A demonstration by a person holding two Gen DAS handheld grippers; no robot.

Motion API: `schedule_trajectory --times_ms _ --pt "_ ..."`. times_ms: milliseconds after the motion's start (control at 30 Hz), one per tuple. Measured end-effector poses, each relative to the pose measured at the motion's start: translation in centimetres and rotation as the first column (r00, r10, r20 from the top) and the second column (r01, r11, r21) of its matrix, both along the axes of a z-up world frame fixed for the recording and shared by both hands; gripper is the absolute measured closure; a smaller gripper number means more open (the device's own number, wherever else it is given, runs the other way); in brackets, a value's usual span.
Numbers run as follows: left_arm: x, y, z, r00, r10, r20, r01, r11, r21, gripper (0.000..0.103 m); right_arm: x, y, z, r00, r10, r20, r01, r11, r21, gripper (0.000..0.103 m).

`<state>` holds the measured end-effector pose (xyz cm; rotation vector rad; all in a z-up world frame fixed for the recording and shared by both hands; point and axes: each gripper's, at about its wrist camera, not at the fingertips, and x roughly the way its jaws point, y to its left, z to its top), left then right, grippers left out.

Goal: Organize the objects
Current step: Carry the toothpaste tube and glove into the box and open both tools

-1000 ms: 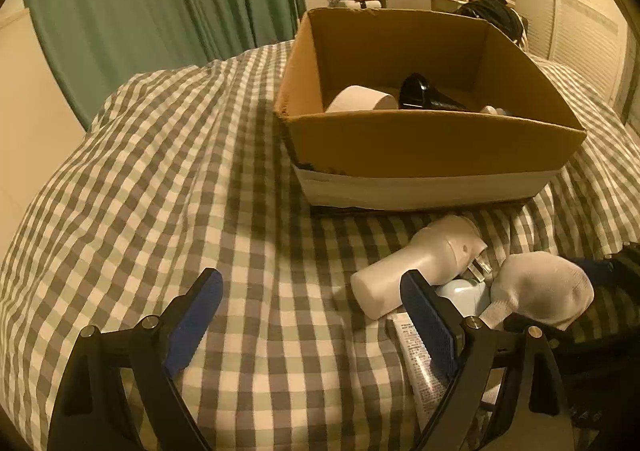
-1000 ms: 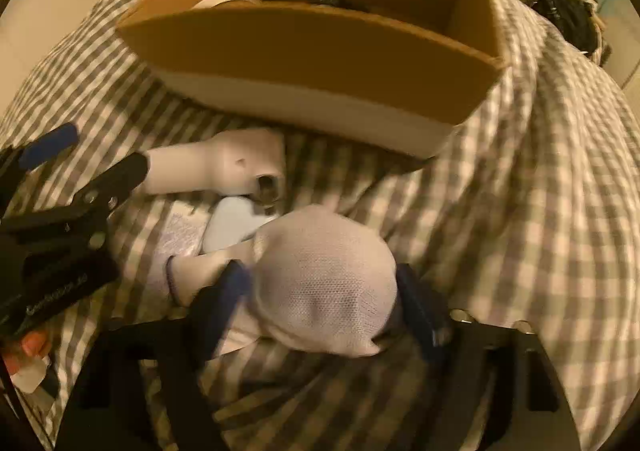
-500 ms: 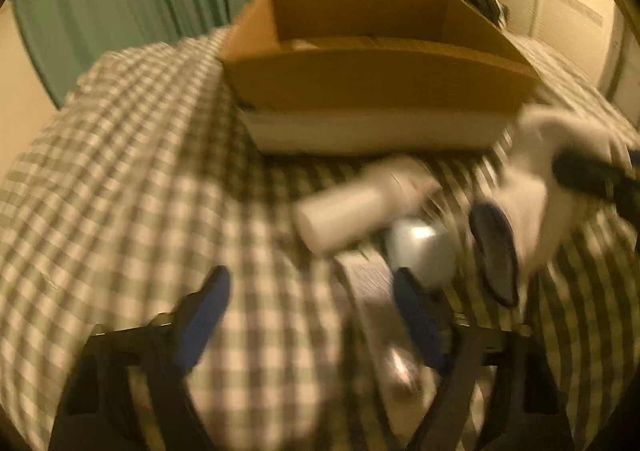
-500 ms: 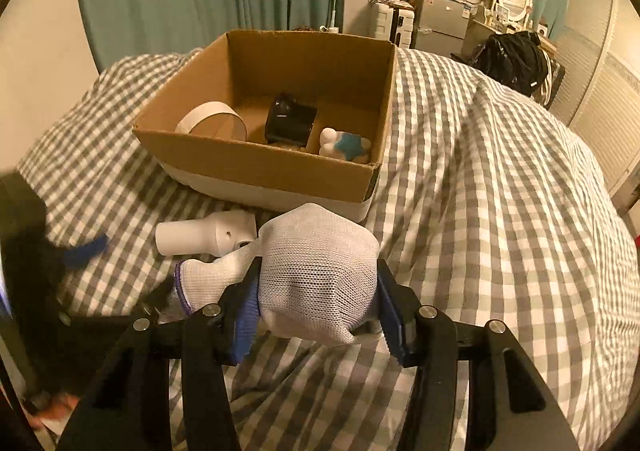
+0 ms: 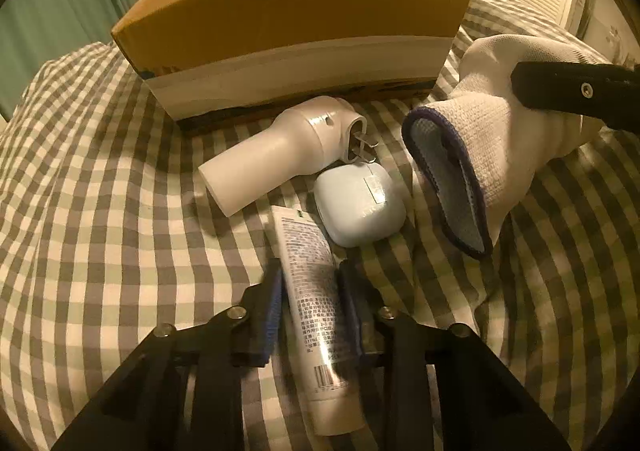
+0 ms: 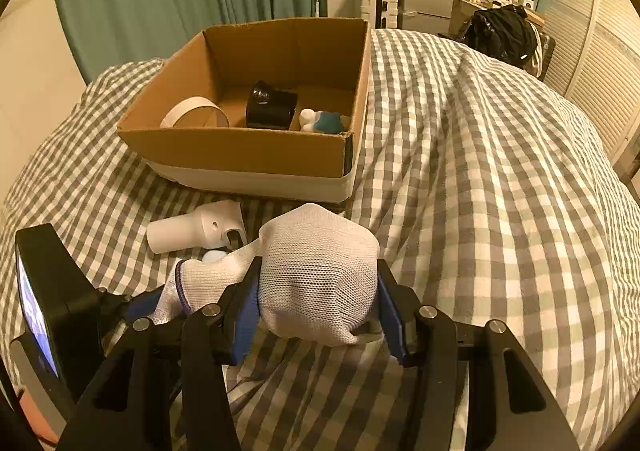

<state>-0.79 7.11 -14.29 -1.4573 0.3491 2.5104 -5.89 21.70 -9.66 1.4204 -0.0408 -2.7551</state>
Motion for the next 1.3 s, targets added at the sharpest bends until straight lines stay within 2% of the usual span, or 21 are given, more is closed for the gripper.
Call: schedule_trajectory --times_ms 133,333,667,1033,1200,1300 --pt "0.6 -0.9 1.7 1.000 0.009 -0.009 -0.008 0.999 0.053 0.082 0.8 0.1 0.4 1.000 -0.008 -0.013 0.007 1.000 -0.009 0.051" --pt "2.1 -2.3 4.9 0.999 0.011 -0.048 -0.005 0.992 0.130 0.084 2.0 -0.4 1.1 1.000 -0.003 -0.029 0.002 1.000 -0.011 0.051" --pt "3.2 -3.6 9.9 0.990 0.035 -0.139 -0.017 0.991 0.132 0.084 3.7 -1.6 4.5 0.993 0.024 -0.112 -0.023 1.000 0.012 0.051" --pt "-1.0 -3.7 18.1 0.952 0.037 -0.303 0.000 0.993 0.119 0.084 2.8 -1.6 12.7 0.962 0.094 -0.256 -0.089 0.996 0.030 0.051" --pt "-4.1 -3.2 21.7 0.927 0.035 -0.374 0.012 0.992 0.124 0.084 0.3 -1.4 16.5 0.939 0.114 -0.324 -0.105 0.993 0.044 0.051" --pt "-6.1 -2.7 22.8 0.914 0.036 -0.404 0.014 0.993 0.119 0.084 -1.9 -1.5 17.9 0.929 0.120 -0.350 -0.106 0.993 0.060 0.051"
